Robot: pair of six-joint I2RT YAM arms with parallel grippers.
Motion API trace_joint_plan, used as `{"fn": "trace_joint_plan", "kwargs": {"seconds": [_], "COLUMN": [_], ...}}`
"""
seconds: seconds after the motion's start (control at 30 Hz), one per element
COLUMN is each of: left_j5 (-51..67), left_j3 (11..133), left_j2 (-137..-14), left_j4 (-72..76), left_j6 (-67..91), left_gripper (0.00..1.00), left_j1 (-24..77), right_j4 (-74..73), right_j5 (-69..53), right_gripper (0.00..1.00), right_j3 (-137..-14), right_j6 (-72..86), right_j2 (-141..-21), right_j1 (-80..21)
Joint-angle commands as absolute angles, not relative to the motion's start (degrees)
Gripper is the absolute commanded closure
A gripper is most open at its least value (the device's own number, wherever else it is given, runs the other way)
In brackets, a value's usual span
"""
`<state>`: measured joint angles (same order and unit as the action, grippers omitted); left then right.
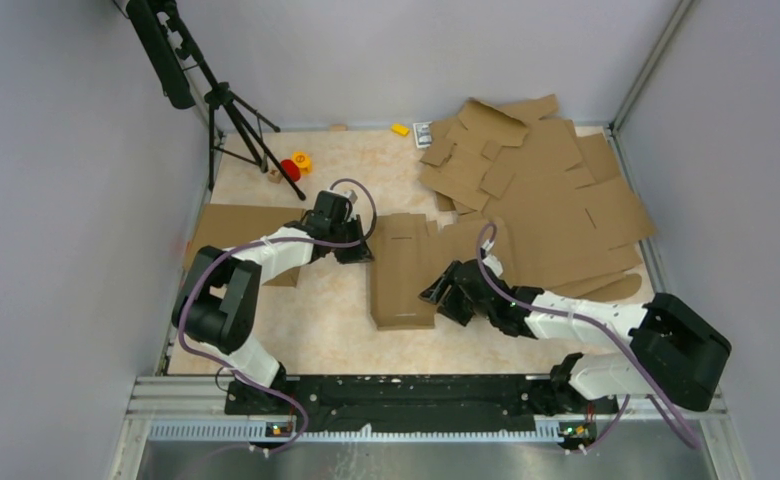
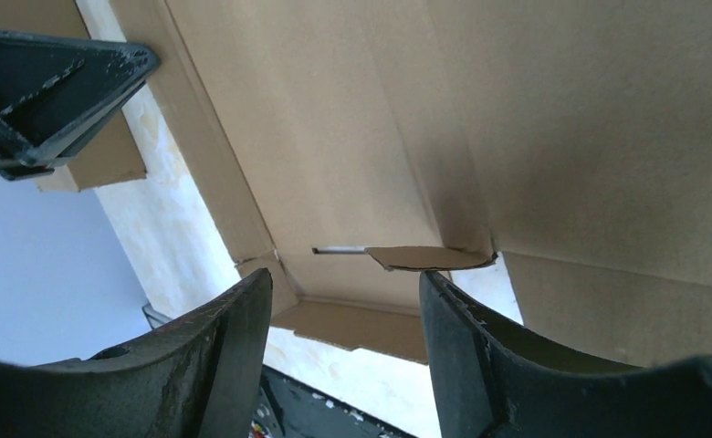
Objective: Fold the paper box
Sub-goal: Fold the paper box at the center of the board.
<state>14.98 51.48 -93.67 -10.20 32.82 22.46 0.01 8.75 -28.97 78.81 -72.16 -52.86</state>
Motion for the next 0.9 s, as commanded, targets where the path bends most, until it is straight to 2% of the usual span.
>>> {"fn": "trace_joint_plan", "kwargs": {"seconds": [0.0, 0.4, 0.63, 0.87], "left_j5": [16.02, 16.63, 16.65, 16.44], "left_j3": [51.57, 51.79, 51.69, 51.72], "left_j2": [-93.95, -94.13, -93.86, -93.65], "left_j4": [-7.73, -7.82, -7.92, -8.08], "left_j6": [31.73, 31.64, 31.56, 31.46], "left_gripper": [1.0, 1.0, 1.0, 1.0], "left_j1": [22.35, 22.38, 22.35, 22.34], "right_j4": [0.49, 1.69, -4.88, -8.17], "right_j5": [9.75, 8.49, 10.06, 4.59], "right_gripper": [0.41, 0.42, 0.42, 0.37], "right_j3": [-30.65, -31.1, -36.5, -38.19], "right_j6": [76.51, 72.02, 63.71, 50.49], "right_j2": [-73.65, -79.96, -76.03, -67.05], "right_j1": [-50.78, -47.73, -47.45, -41.83]}}
